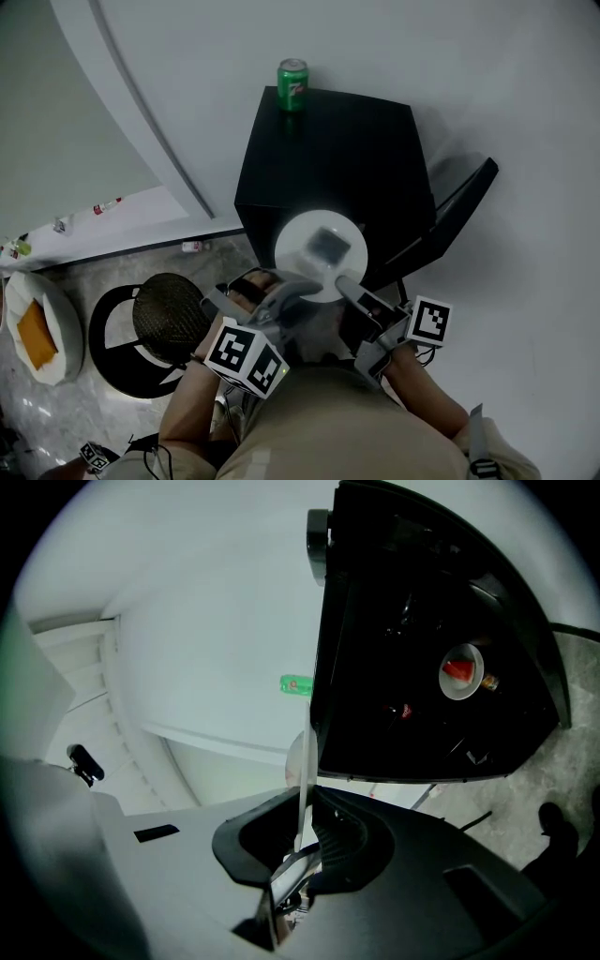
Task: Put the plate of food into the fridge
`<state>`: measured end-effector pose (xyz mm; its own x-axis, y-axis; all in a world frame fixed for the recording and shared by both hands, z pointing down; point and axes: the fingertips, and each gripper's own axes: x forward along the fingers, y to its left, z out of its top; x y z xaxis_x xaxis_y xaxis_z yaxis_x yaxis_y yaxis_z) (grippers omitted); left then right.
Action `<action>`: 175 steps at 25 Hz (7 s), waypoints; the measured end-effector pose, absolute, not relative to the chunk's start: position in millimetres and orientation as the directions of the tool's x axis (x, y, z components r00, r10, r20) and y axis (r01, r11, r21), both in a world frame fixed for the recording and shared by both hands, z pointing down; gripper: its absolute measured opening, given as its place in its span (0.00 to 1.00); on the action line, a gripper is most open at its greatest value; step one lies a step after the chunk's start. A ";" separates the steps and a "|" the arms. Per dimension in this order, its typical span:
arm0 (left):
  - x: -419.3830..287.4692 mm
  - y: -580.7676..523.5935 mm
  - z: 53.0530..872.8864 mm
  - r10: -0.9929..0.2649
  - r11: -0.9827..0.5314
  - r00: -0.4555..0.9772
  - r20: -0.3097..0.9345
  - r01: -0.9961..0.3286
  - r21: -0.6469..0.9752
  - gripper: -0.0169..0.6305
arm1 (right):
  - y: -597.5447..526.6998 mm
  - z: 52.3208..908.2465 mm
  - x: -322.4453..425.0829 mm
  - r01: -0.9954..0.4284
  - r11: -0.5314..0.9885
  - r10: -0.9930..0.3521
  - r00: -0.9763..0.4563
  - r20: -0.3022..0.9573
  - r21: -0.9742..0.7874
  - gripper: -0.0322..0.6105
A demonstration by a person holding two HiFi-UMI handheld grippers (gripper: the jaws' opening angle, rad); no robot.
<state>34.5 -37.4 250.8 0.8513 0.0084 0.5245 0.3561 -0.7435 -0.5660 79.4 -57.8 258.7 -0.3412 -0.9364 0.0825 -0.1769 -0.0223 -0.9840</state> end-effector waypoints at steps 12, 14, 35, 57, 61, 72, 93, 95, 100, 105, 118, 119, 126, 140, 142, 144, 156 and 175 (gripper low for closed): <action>48.2 8.7 264.6 -0.058 -0.783 0.824 0.564 0.313 -0.538 0.18 | -15.8 271.8 92.0 -0.180 -0.051 -0.910 -0.397 0.120 -0.982 0.11; 47.5 21.6 263.0 -0.065 -0.780 0.819 0.570 0.315 -0.540 0.18 | -2.9 271.8 91.3 -0.157 -0.057 -0.908 -0.401 0.117 -0.986 0.10; 43.5 46.1 274.3 -0.111 -0.930 0.854 0.509 0.092 -0.357 0.23 | 29.9 321.8 100.2 -0.074 -0.191 -0.884 -0.422 0.204 -0.979 0.09; 0.2 18.2 327.7 -0.158 -0.731 0.978 0.136 -0.208 0.650 0.39 | 55.7 360.0 89.7 -0.116 -0.159 -0.852 -0.486 0.195 -0.980 0.09; -0.5 14.8 340.9 -0.112 -0.660 0.992 0.054 -0.115 0.743 0.37 | 47.2 370.2 81.0 -0.143 -0.171 -0.842 -0.492 0.220 -0.975 0.09; -14.8 -13.1 375.0 -0.151 -0.452 0.988 0.023 -0.090 0.887 0.14 | 22.7 395.4 69.7 -0.200 -0.202 -0.832 -0.482 0.275 -0.959 0.09; -7.7 -31.0 431.3 -0.300 -0.135 0.951 0.075 -0.120 0.983 0.05 | -2.1 426.1 77.0 -0.435 -0.165 -0.799 -0.468 0.378 -0.885 0.09; -9.0 -31.1 434.6 -0.312 -0.122 0.947 0.076 -0.119 0.985 0.05 | -2.9 427.8 75.6 -0.458 -0.158 -0.792 -0.470 0.390 -0.875 0.09; -8.9 -30.4 444.8 -0.320 -0.124 0.944 0.077 -0.123 0.985 0.05 | -1.7 432.0 72.2 -0.510 -0.138 -0.766 -0.488 0.418 -0.849 0.25; -9.0 -28.7 457.5 -0.323 -0.110 0.943 0.081 -0.122 0.986 0.05 | 2.7 439.3 79.9 -0.582 -0.138 -0.764 -0.453 0.460 -0.801 0.29; -4.7 -41.9 500.0 -0.333 -0.111 0.940 0.077 -0.120 0.987 0.05 | 24.9 461.7 109.1 -0.680 -0.172 -0.741 -0.387 0.549 -0.712 0.09; -3.4 -43.2 504.0 -0.327 -0.121 0.942 0.078 -0.123 0.985 0.05 | 26.6 463.9 105.8 -0.693 -0.161 -0.728 -0.397 0.558 -0.703 0.09; 3.7 -55.8 535.6 -0.353 -0.127 0.934 0.062 -0.113 0.985 0.05 | 35.7 478.0 92.1 -0.764 -0.102 -0.671 -0.419 0.611 -0.637 0.08; 4.3 -42.8 577.2 -0.362 -0.021 0.923 0.128 -0.145 0.989 0.04 | 36.9 495.9 79.2 -0.736 -0.088 -0.638 -0.476 0.606 -0.671 0.08; 2.9 -41.1 587.5 -0.372 0.000 0.917 0.142 -0.153 0.988 0.05 | 35.7 500.3 78.9 -0.739 -0.080 -0.631 -0.482 0.607 -0.669 0.08; -0.4 -39.4 599.1 -0.383 0.030 0.909 0.163 -0.164 0.986 0.04 | 34.8 506.0 77.0 -0.740 -0.075 -0.621 -0.490 0.612 -0.668 0.08; 3.3 -34.9 637.7 -0.432 0.082 0.884 0.179 -0.159 0.984 0.05 | 41.4 533.9 62.2 -0.778 0.007 -0.562 -0.523 0.641 -0.628 0.08; 0.7 -37.7 719.9 -0.453 0.111 0.867 0.209 -0.178 0.978 0.04 | 54.3 597.1 48.4 -0.789 0.051 -0.519 -0.545 0.658 -0.613 0.08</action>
<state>0.7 -37.7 719.9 0.8666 -0.4533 0.2089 -0.1775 0.1112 0.9778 48.4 54.3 597.1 -0.5448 -0.5193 0.6584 -0.7887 0.0508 -0.6126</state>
